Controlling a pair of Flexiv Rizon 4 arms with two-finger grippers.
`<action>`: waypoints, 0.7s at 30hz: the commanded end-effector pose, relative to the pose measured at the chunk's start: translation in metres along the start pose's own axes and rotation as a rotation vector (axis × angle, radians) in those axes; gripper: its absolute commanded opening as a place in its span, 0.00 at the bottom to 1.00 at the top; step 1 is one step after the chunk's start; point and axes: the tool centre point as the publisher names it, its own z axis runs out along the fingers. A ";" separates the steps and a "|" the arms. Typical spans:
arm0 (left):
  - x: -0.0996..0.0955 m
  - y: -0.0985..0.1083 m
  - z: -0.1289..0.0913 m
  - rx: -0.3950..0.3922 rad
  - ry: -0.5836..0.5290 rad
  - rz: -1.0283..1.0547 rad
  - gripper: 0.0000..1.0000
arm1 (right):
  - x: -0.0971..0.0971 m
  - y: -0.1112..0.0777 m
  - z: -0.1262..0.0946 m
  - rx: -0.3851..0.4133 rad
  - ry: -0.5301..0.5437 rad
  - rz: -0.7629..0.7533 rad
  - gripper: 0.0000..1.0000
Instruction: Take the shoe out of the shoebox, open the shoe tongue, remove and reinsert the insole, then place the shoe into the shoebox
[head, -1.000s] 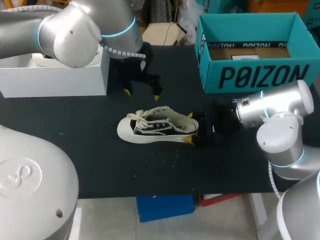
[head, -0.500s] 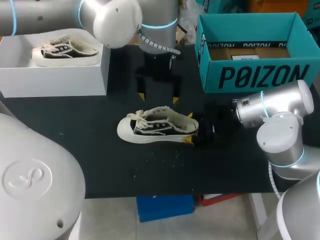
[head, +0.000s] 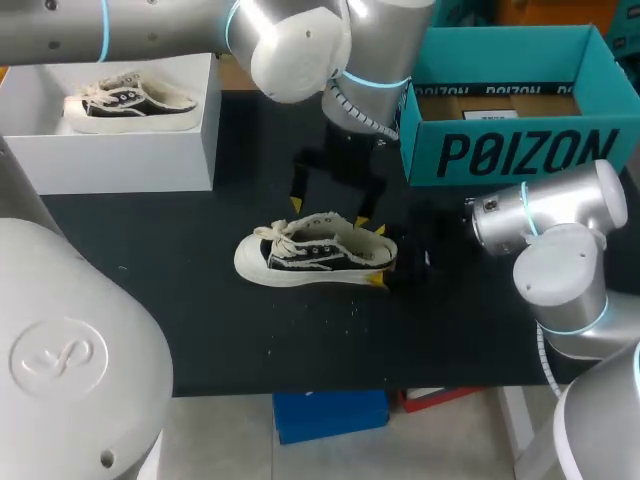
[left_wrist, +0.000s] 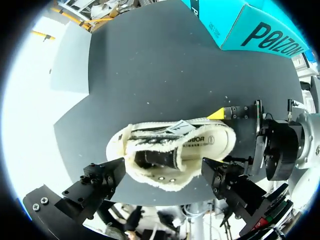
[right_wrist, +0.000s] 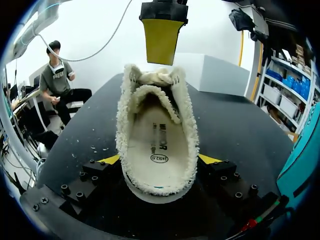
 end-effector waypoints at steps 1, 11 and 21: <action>0.007 -0.002 0.007 -0.018 -0.060 -0.002 1.00 | -0.001 -0.001 0.002 0.000 -0.002 0.001 0.00; 0.014 0.003 0.025 -0.057 -0.147 -0.017 1.00 | -0.001 -0.001 0.002 0.000 -0.002 0.001 0.00; 0.012 0.009 0.038 -0.086 -0.203 -0.042 1.00 | -0.001 -0.001 0.002 0.000 -0.002 0.001 0.00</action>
